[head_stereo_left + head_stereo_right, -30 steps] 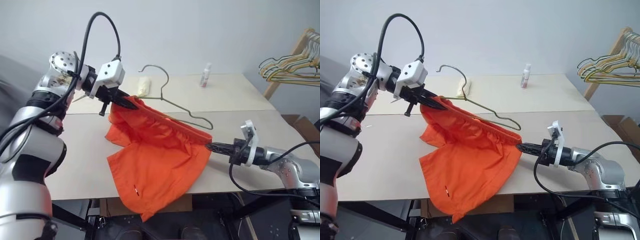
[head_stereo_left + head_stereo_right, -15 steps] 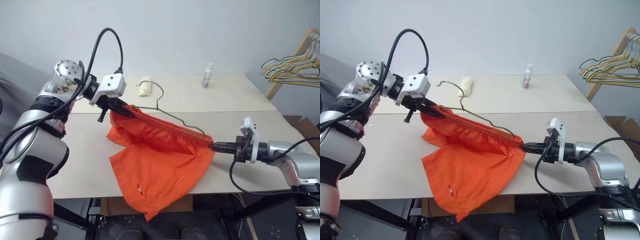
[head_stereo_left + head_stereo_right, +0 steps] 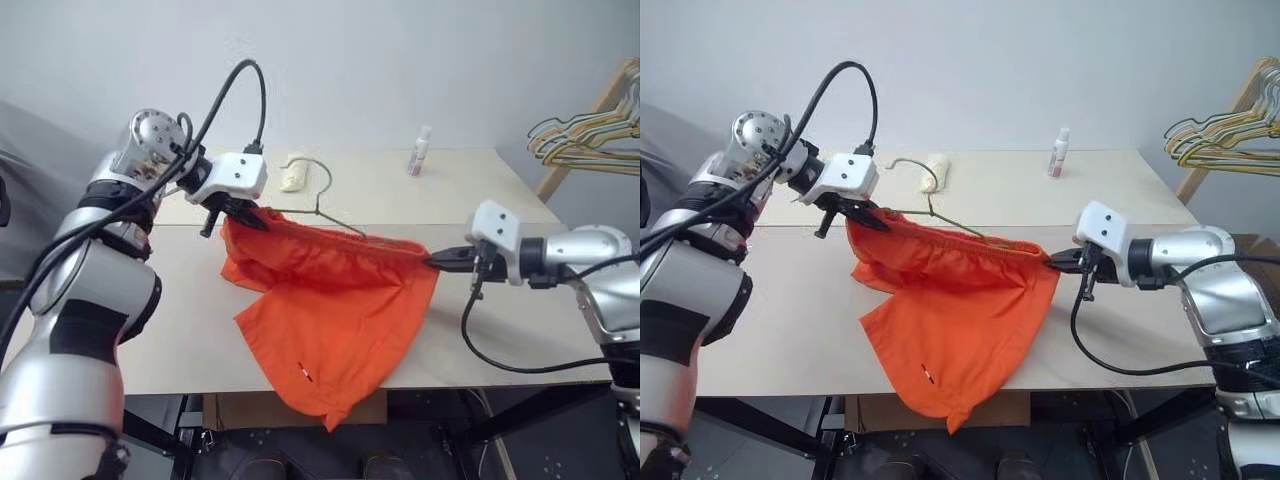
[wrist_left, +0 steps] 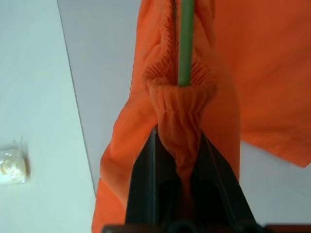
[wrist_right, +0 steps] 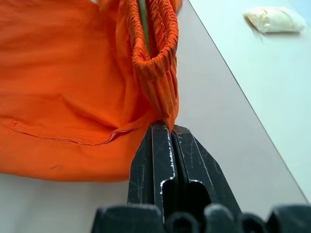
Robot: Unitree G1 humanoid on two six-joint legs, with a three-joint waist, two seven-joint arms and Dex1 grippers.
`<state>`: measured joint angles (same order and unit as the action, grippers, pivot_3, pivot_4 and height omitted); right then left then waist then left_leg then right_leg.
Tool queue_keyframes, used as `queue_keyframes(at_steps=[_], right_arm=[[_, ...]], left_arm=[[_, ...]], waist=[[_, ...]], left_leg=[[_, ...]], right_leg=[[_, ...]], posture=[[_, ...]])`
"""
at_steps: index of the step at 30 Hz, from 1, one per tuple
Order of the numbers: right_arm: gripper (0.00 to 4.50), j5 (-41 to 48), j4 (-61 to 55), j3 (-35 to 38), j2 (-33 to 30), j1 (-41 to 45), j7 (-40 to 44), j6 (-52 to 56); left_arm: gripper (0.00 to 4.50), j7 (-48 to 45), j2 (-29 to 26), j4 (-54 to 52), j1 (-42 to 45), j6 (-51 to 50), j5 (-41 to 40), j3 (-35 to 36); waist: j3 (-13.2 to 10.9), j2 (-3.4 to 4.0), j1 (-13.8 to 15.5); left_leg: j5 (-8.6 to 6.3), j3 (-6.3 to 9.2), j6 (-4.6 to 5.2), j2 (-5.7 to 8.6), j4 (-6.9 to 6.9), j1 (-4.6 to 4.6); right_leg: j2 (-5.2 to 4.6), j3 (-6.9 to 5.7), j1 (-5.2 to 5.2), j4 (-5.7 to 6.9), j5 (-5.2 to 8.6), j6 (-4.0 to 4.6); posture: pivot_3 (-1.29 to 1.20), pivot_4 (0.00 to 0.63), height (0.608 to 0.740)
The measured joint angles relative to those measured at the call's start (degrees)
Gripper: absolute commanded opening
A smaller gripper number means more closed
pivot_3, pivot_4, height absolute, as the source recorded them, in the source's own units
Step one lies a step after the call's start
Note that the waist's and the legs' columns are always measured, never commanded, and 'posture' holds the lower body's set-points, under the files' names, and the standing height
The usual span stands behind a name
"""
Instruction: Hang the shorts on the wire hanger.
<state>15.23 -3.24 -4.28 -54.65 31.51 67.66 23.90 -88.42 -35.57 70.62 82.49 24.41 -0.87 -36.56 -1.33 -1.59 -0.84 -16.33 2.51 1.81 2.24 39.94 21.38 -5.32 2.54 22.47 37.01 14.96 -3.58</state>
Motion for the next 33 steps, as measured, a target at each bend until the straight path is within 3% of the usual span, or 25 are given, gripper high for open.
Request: queue_keyframes(at_steps=[8, 17, 22, 30, 33], right_arm=[[0.03, -1.3, 1.3, -1.1, -1.0, 0.1, 2.2, -2.3], [0.03, -2.6, -3.5, -4.3, 3.7, 12.7, 1.0, 2.3], [0.03, -2.7, -5.4, -6.9, 5.7, 12.8, 0.7, 5.7], [0.03, -9.5, -4.1, -10.6, 8.1, 12.4, -6.0, 5.9], [1.0, -10.6, -4.3, -10.6, 7.7, 10.9, -6.5, 3.8]], left_arm=[[0.0, 2.9, 1.0, 0.5, 0.0, 2.6, 7.4, 5.3], [0.0, 4.3, 3.7, 0.5, 0.0, 3.0, 12.5, 8.2], [0.0, 5.0, 4.4, 0.5, -0.1, 2.9, 13.6, 10.4], [0.0, 2.3, 5.0, 0.3, -0.2, 2.9, 13.9, 14.2], [0.0, 2.5, 5.1, 0.3, -0.8, 2.8, 14.2, 15.1]], waist=[[0.0, 0.0, 0.0], [0.0, 0.02, -0.2], [0.0, 0.02, 0.1], [0.0, 0.02, -0.1], [0.0, 0.02, -0.2]], left_leg=[[0.0, -0.01, 0.0, 0.0, 0.0, 0.01], [0.0, -0.03, -0.01, -0.02, 0.03, 0.3], [0.01, 0.04, -0.02, 0.08, 0.31, 0.86], [0.01, 0.03, -0.02, 0.09, 0.3, 0.86], [0.01, 0.03, -0.02, 0.1, 0.3, 0.87]], right_leg=[[-0.03, 0.0, 0.02, 0.03, 0.0, 0.0], [-0.02, 0.03, 0.38, 0.12, -0.01, 0.01], [-0.12, -0.06, 0.83, 0.55, -0.02, 0.01], [-0.1, -0.06, 0.87, 0.59, -0.02, 0.01], [-0.11, -0.05, 0.87, 0.58, -0.02, 0.01]], posture=[[-0.02, 0.0, 0.74], [-0.02, 0.0, 0.74], [-0.02, 0.0, 0.74], [-0.02, 0.0, 0.74], [-0.02, 0.0, 0.74]])
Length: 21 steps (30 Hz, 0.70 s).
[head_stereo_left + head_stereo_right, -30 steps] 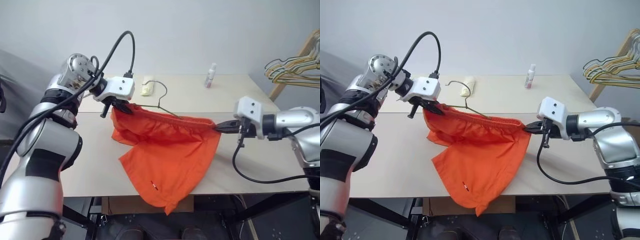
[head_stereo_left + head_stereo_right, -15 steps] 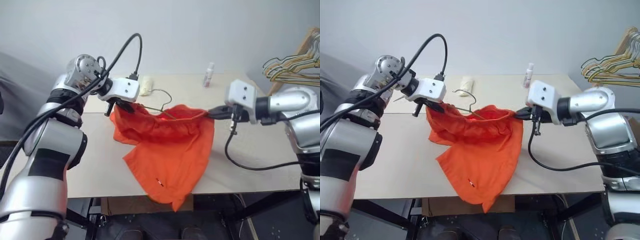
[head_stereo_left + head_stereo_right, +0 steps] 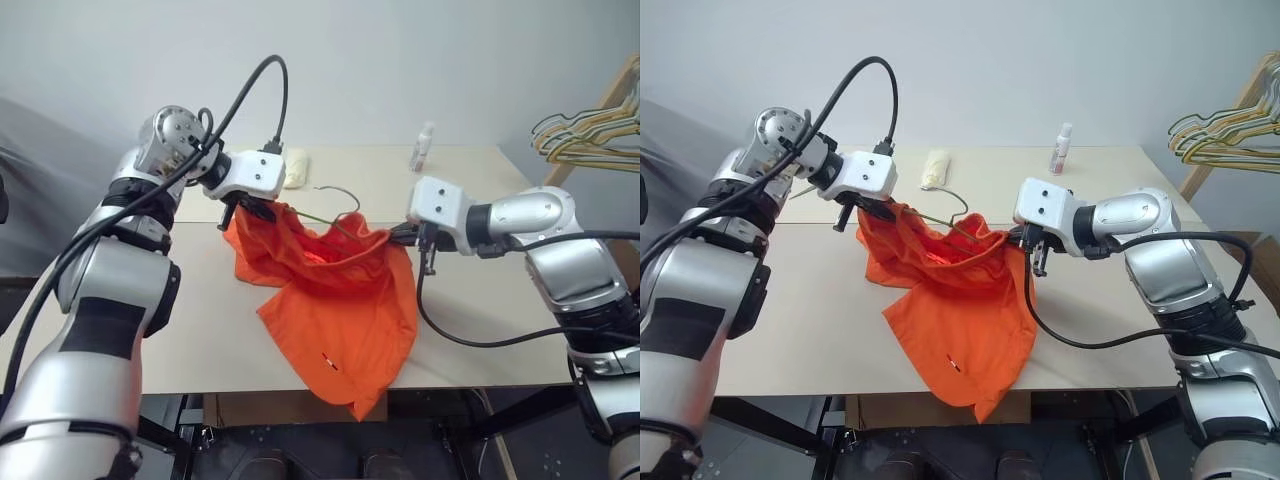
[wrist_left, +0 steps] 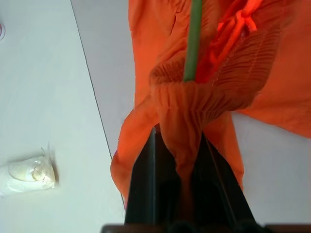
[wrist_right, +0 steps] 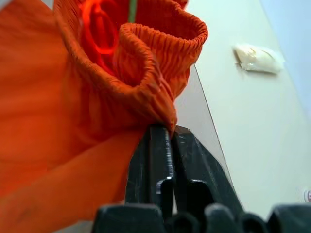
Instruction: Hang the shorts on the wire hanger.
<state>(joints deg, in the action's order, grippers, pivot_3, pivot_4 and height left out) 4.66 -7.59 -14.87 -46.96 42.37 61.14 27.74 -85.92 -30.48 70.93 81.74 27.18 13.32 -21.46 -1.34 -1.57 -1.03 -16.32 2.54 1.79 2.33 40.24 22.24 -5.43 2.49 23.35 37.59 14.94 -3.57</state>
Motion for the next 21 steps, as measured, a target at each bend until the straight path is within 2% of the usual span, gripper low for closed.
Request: queue_keyframes(at_steps=[4, 8, 21], right_arm=[[2.36, 0.7, -1.0, 0.3, -1.1, -3.2, 1.9, -2.0], [2.36, 3.1, -2.0, 1.6, -1.1, -4.9, 3.8, -2.7], [2.36, 5.7, 1.7, 4.4, 4.1, -4.4, -0.8, 3.3]], left_arm=[[0.0, 1.3, -0.1, 0.0, -0.4, -0.3, 0.1, 0.8], [0.0, 1.5, 0.0, 0.0, -0.6, -0.9, 0.1, 1.5], [0.0, -2.0, 1.4, -0.2, -2.0, -1.8, -1.2, 5.5]], waist=[[0.0, 0.0, 0.0], [0.0, 0.0, -0.2], [0.0, 0.0, -1.0]], left_leg=[[0.0, 0.01, 0.0, 0.02, 0.02, 0.0], [0.0, 0.0, 0.0, 0.0, 0.01, -0.02], [0.0, 0.04, 0.0, 0.01, 0.02, -0.04]], right_leg=[[-0.01, 0.0, -0.01, 0.01, 0.0, 0.0], [0.01, 0.0, -0.01, 0.01, 0.0, 0.0], [-0.02, 0.0, -0.04, 0.02, 0.0, 0.0]], posture=[[-0.03, 0.0, 0.74], [-0.03, 0.0, 0.74], [-0.04, 0.0, 0.74]])
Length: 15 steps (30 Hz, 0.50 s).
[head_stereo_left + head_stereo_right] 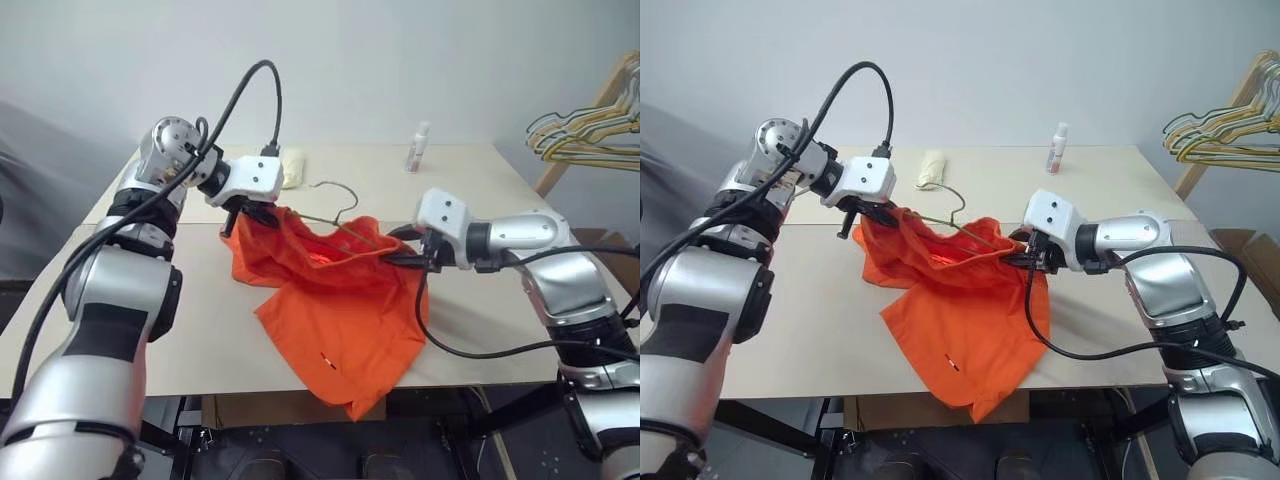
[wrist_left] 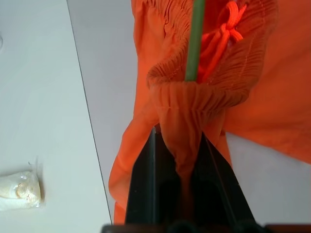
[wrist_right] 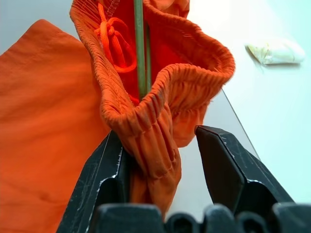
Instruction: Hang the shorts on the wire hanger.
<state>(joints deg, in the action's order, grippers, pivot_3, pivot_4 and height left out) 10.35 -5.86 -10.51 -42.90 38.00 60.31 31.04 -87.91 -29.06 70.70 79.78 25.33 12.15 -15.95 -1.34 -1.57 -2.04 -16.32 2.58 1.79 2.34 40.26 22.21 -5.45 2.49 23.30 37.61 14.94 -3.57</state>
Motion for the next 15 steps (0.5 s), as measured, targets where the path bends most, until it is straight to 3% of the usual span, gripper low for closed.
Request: queue_keyframes(at_steps=[6, 9, 14, 15], right_arm=[[2.36, 1.2, -0.7, 0.0, 2.0, 0.0, -1.9, 5.9], [1.82, 2.3, -1.0, 0.0, 2.6, 0.1, -2.1, 8.9], [0.06, 4.9, -1.2, 0.8, 2.9, 0.8, -2.3, 12.9], [0.03, 5.5, -1.5, 0.8, 2.8, 0.8, -2.2, 13.1]], left_arm=[[0.0, -0.8, 1.1, -0.1, 0.0, -0.7, -1.3, 2.3], [0.0, -1.2, 1.1, -0.2, -0.4, -0.4, -1.3, 2.3], [0.0, -0.4, 1.0, -0.2, -1.2, -0.2, -1.0, 2.3], [0.0, -0.2, 0.9, -0.2, -1.2, -0.2, -1.0, 2.3]], waist=[[0.0, 0.0, -0.5], [0.0, 0.01, -0.6], [0.0, 0.01, -0.6], [0.0, 0.01, -0.6]], left_leg=[[0.0, -0.01, 0.0, -0.01, 0.0, -0.01], [0.0, -0.01, 0.0, -0.01, 0.0, -0.02], [0.0, 0.01, 0.0, 0.0, 0.0, -0.01], [0.0, 0.01, 0.0, -0.01, 0.0, -0.02]], right_leg=[[0.01, 0.01, 0.0, 0.02, 0.0, 0.0], [0.0, 0.01, 0.0, 0.03, 0.0, 0.0], [0.0, 0.01, 0.01, 0.04, 0.0, 0.0], [0.0, 0.01, 0.01, 0.04, 0.0, 0.0]], posture=[[-0.04, 0.0, 0.74], [-0.04, 0.0, 0.74], [-0.04, 0.0, 0.74], [-0.04, 0.0, 0.74]])
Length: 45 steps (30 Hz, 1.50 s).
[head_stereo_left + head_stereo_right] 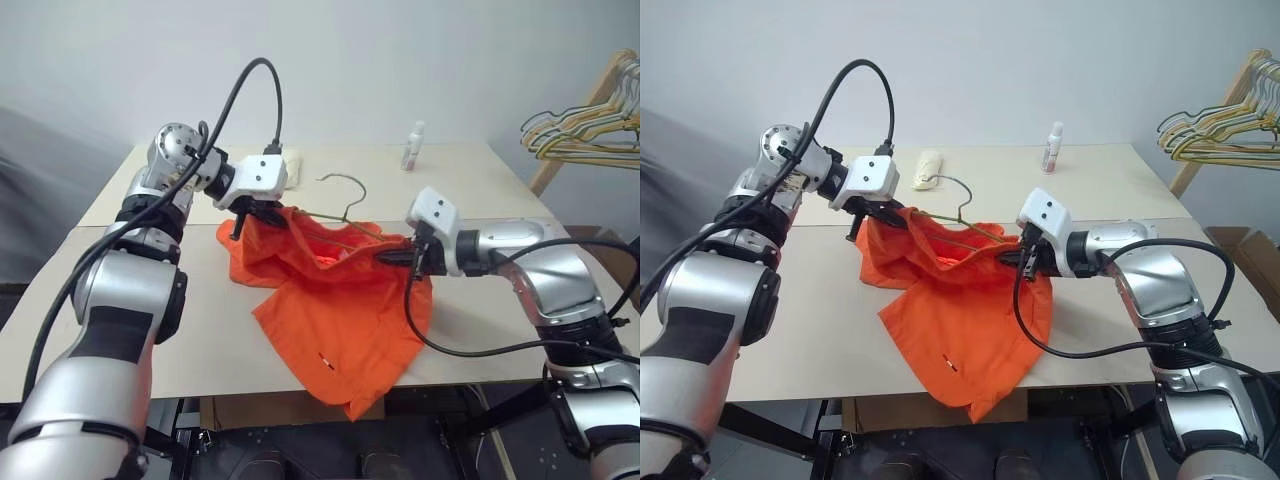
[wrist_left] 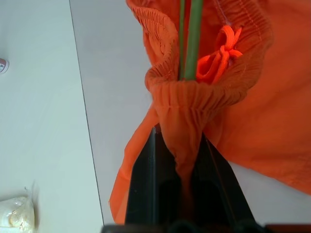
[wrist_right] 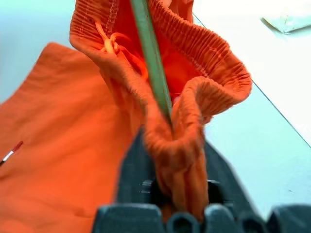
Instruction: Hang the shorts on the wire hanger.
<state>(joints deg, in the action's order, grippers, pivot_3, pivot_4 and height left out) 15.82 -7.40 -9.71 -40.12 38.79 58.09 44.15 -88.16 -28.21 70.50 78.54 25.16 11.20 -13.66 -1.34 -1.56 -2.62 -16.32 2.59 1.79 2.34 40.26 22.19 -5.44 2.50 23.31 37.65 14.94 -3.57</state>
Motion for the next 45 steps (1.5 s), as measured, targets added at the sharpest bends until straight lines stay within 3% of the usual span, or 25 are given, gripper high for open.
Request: queue_keyframes(at_steps=[2, 16, 22, 28, 37, 45], right_arm=[[0.03, 0.7, -0.1, 0.1, -0.4, 0.0, 0.0, 0.1], [0.0, 6.5, -1.3, 8.3, -7.6, -2.6, -1.0, 6.3], [0.0, 7.5, 1.5, 15.9, -10.3, -5.3, -9.0, 18.1], [0.0, 6.2, 2.3, 26.8, -10.0, -7.9, -21.6, 30.6], [0.0, -1.1, -0.2, 44.7, -6.7, -7.5, -37.2, 47.7], [0.0, -11.2, 7.0, 46.7, -5.8, 2.4, -51.7, 45.0]], left_arm=[[0.0, 1.4, 0.0, 0.0, 0.0, 0.6, 0.3, 0.0], [4.49, 11.8, -2.4, 1.6, 0.2, -3.0, -0.4, 4.9], [4.49, 21.3, -3.2, 1.6, 0.3, -7.2, -4.2, 11.1], [4.49, 17.9, -0.5, -4.6, -5.3, -12.9, -10.9, 15.3], [4.49, 18.0, 2.2, -33.5, -24.1, -29.4, -19.7, 15.8], [4.49, 27.8, 5.2, -49.8, -28.5, -39.1, -25.6, 17.7]], waist=[[0.0, 0.0, 0.0], [0.0, 0.0, 0.0], [0.0, 0.0, 0.3], [0.1, 0.13, -0.1], [0.2, 0.33, -2.1], [0.5, 0.86, -3.7]], left_leg=[[0.0, 0.0, 0.0, 0.01, 0.0, 0.0], [0.0, 0.0, 0.0, -0.04, 0.0, 0.01], [0.0, 0.02, 0.0, -0.02, 0.0, 0.02], [0.0, -0.04, -0.02, -0.01, -0.06, 0.07], [0.02, -0.05, -0.05, -0.05, -0.13, 0.09], [0.04, -0.1, -0.08, 0.09, -0.47, -0.37]], right_leg=[[-0.02, 0.0, 0.0, 0.0, 0.0, 0.0], [-0.03, -0.01, 0.0, 0.0, 0.0, 0.0], [-0.19, -0.02, 0.0, 0.03, 0.0, 0.0], [-0.28, 0.07, 0.07, 0.04, 0.0, 0.0], [-0.34, 0.25, 0.15, 0.13, 0.0, 0.0], [-0.58, 0.32, -0.17, -0.03, 0.0, -0.01]], posture=[[-0.05, 0.0, 0.74], [-0.07, 0.0, 0.74], [-0.1, 0.0, 0.74], [-0.14, 0.0, 0.74], [-0.17, 0.0, 0.74], [-0.16, 0.0, 0.74]])
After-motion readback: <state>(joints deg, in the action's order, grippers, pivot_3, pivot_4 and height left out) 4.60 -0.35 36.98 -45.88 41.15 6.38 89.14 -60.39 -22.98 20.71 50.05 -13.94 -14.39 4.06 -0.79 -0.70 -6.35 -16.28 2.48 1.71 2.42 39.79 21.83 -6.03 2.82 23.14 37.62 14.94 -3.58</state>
